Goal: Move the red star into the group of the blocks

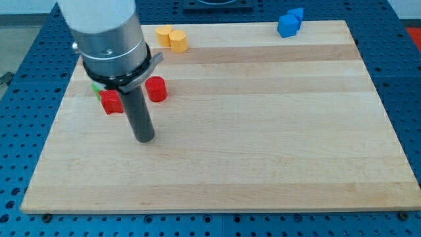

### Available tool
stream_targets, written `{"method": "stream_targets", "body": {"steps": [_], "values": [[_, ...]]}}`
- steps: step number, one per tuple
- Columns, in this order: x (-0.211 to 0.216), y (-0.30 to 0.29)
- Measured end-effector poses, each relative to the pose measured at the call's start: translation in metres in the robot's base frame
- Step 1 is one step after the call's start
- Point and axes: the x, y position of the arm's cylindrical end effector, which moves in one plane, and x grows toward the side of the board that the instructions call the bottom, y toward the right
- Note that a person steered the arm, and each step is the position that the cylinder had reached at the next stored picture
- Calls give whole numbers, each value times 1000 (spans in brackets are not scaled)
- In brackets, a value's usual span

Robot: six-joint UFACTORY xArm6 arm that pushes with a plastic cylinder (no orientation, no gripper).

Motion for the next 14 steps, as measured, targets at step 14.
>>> {"method": "stream_targets", "body": {"steps": [14], "values": [[-37, -97]]}}
